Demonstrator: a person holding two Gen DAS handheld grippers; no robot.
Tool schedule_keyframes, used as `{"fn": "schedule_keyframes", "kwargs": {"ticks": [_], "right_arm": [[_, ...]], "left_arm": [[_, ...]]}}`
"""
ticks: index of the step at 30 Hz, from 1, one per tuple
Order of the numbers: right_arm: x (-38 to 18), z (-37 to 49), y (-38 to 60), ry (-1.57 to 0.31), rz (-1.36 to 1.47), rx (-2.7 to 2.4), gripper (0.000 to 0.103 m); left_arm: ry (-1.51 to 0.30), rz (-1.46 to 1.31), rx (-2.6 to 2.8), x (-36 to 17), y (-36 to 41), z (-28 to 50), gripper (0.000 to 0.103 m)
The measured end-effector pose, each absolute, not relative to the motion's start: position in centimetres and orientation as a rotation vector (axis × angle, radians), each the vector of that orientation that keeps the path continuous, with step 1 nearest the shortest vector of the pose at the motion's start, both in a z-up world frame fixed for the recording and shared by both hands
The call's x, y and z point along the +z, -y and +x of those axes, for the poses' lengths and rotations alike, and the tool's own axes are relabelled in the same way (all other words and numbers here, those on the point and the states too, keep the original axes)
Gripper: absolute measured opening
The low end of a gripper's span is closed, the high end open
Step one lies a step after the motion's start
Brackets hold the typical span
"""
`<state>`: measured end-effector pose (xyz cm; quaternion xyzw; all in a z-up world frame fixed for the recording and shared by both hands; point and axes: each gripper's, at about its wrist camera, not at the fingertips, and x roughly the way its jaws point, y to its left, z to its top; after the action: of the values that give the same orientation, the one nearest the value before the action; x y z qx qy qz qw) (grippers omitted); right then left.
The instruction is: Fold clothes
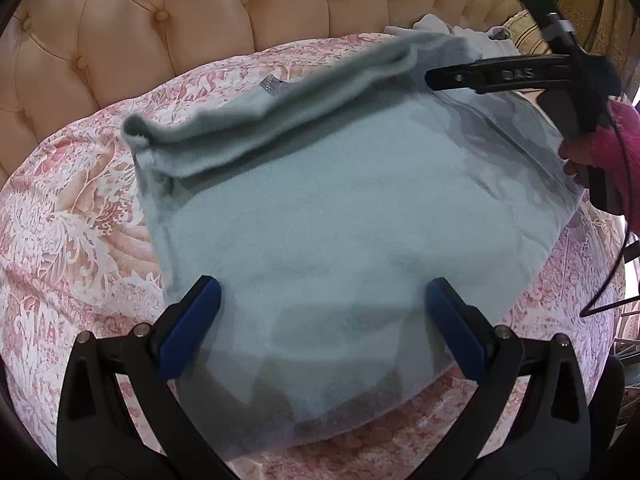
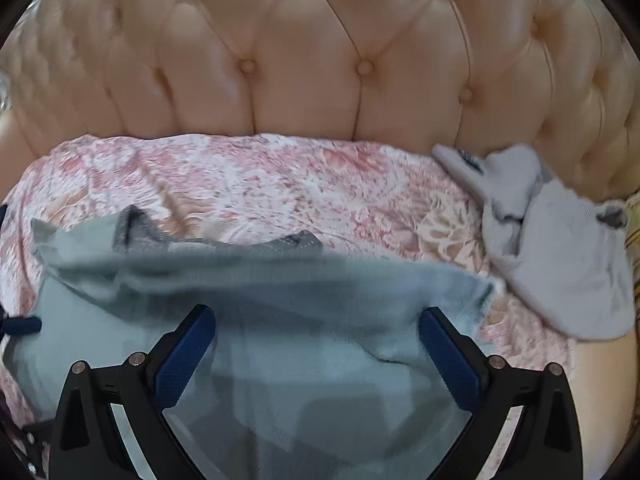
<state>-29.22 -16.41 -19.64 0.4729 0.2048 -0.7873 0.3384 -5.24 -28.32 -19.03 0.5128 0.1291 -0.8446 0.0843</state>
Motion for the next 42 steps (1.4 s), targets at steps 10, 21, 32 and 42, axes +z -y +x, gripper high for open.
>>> {"fn": "schedule_keyframes", "kwargs": {"ticks": [10, 21, 32, 42], "right_arm": [[-18.1, -28.4, 14.0, -0.377, 1.2, -2.042, 0.103], [-16.4, -22.2, 9.4, -0.426, 1.102, -1.969, 0.103], [-19.0, -21.3, 4.0, -0.412, 1.138, -1.939, 0.103], [-15.5, -31.0, 7.6, 0.148, 1.147, -1.813, 0.103]], "left_arm": [[-0.385, 1.545, -2.516, -18.9, 28.3, -5.4, 0.103], [-0.367, 1.479, -2.467, -15.3, 30.8, -9.4, 0.103], [-0.337, 1.532, -2.411, -18.8, 30.8, -12.8, 0.103], [-0.283, 1.517, -2.471, -19.3, 27.9, -12.8, 0.103]]}}
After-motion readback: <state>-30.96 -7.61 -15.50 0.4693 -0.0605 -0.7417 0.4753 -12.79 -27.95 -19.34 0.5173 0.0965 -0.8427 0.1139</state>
